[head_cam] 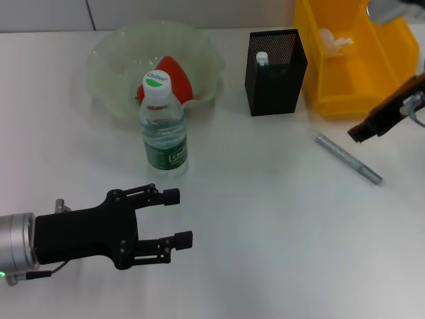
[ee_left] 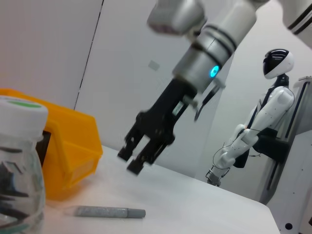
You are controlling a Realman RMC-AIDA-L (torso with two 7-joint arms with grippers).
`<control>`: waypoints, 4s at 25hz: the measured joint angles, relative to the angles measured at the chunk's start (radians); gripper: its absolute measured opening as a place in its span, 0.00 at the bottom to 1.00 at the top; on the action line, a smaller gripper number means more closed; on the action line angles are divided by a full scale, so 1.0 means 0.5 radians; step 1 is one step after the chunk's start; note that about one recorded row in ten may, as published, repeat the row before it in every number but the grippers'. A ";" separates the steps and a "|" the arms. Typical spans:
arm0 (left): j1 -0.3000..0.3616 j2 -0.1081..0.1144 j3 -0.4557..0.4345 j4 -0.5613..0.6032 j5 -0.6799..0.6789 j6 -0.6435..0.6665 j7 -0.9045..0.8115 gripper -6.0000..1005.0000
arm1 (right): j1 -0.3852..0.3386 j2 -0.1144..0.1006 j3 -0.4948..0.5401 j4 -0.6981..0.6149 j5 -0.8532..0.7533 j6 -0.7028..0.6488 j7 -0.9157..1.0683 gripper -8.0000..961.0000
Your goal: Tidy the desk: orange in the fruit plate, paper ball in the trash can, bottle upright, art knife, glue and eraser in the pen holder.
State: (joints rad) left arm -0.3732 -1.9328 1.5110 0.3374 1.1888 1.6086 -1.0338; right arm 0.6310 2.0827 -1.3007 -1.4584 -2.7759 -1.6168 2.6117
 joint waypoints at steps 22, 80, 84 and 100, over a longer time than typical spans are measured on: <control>-0.036 -0.025 0.000 0.000 0.000 -0.048 0.000 0.80 | 0.215 0.003 -0.078 0.907 0.008 0.622 -0.017 0.41; -0.039 -0.031 0.000 0.003 0.000 -0.048 -0.005 0.80 | 0.207 -0.002 -0.080 0.979 0.072 0.684 -0.092 0.22; -0.039 -0.032 0.000 0.003 0.000 -0.048 -0.006 0.80 | 0.207 -0.002 -0.080 0.991 0.070 0.687 -0.093 0.19; -0.019 -0.037 0.000 0.003 0.000 -0.027 -0.011 0.80 | -0.106 -0.008 0.051 0.341 0.539 0.436 -0.288 0.15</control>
State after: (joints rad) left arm -0.3826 -1.9512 1.5110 0.3390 1.1888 1.5949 -1.0395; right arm 0.5782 2.0785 -1.2751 -1.2881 -2.5066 -1.3988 2.4676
